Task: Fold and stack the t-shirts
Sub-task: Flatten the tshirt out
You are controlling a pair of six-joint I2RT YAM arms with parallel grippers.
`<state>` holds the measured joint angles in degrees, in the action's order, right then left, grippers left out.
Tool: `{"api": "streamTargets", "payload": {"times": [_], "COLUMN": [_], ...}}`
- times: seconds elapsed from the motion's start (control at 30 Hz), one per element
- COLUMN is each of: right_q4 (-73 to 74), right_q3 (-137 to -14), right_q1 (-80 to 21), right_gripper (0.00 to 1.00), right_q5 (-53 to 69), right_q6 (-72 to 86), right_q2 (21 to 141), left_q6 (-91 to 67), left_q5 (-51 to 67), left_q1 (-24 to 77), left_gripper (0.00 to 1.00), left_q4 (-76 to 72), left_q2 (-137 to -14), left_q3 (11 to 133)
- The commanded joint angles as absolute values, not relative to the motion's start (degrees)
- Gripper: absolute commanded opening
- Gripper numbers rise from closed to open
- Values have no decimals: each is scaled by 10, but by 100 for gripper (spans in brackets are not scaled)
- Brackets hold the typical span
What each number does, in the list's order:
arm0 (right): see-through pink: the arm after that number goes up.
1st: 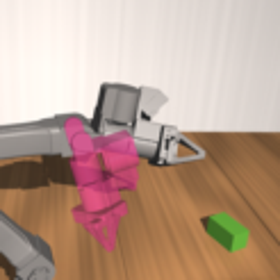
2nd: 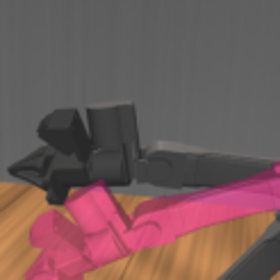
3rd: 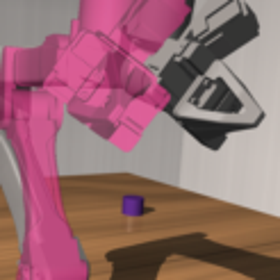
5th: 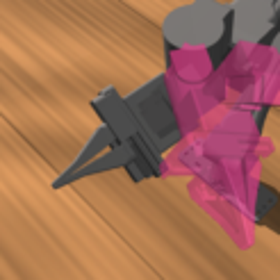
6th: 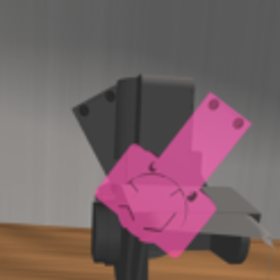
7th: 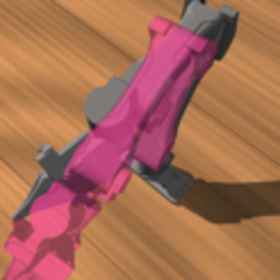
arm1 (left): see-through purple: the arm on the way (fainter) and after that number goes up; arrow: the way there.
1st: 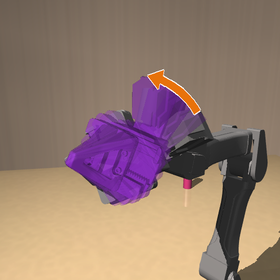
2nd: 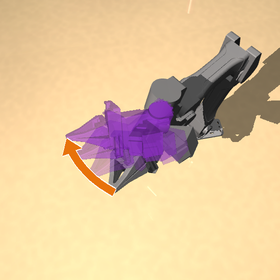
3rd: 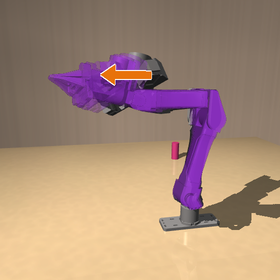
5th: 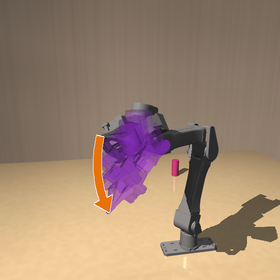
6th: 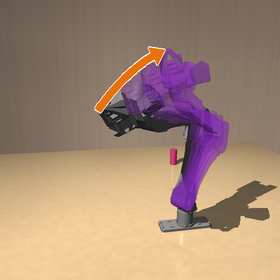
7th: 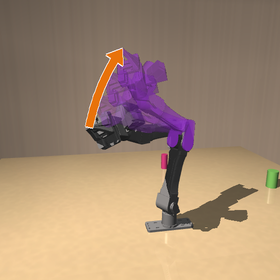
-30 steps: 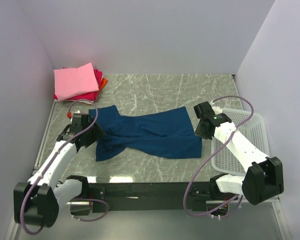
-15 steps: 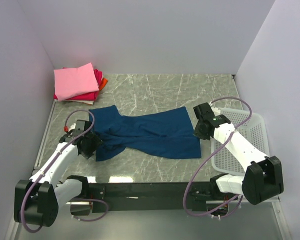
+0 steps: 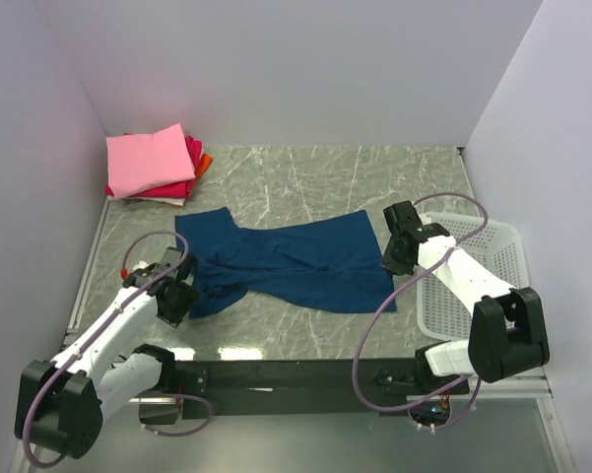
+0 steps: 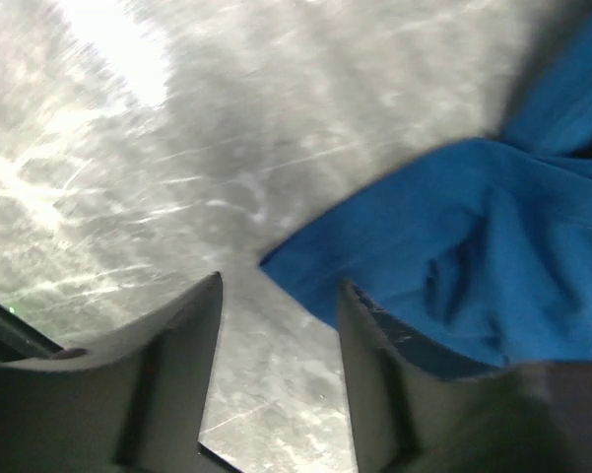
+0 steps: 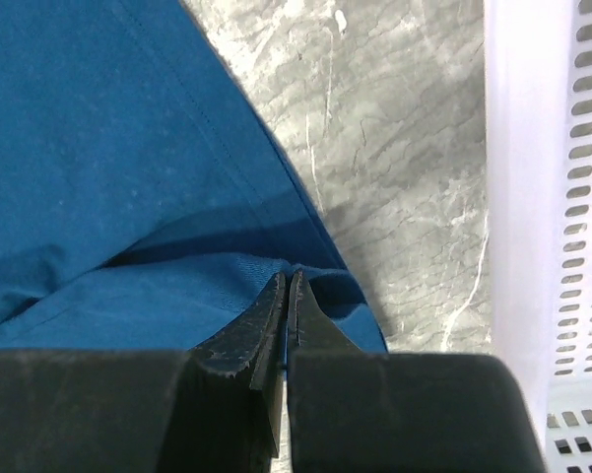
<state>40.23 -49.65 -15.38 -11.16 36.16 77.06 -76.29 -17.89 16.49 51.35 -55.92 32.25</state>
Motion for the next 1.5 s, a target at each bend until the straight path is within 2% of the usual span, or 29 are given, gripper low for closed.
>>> {"api": "streamTargets", "payload": {"times": [0.0,0.23,0.53,0.9,0.97,1.0,1.03,1.07,1.27,1.47], "right_q4": [393,392,381,389,390,389,389,390,420,486], "right_q3": [-529,-536,-524,-527,-528,-526,-525,-525,-553,-672], "right_q1": [-142,-127,-124,-121,-120,-120,-120,-120,-120,-113], "right_gripper": [0,0,0,0,0,0,0,0,0,0], "right_q5": [-107,-96,-84,-87,-86,-84,-84,-83,-76,-76], "right_q6": [338,320,319,317,319,321,321,321,315,305], "right_q2": [777,783,780,772,767,766,763,761,744,719], "left_q6": [-832,-839,-820,-793,-791,-782,-777,-773,-717,-633], "left_q5": [-183,-173,-171,-132,-131,-130,-128,-124,-137,-328], "left_q1": [170,170,170,171,171,171,171,171,170,155], "left_gripper": [51,42,41,39,31,24,8,1,1,1], "left_q4": [533,502,460,420,417,412,399,393,389,462], "left_q2": [-541,-555,-546,-614,-619,-619,-620,-621,-633,-624], "left_q3": [295,272,271,248,248,248,250,250,295,457]}}
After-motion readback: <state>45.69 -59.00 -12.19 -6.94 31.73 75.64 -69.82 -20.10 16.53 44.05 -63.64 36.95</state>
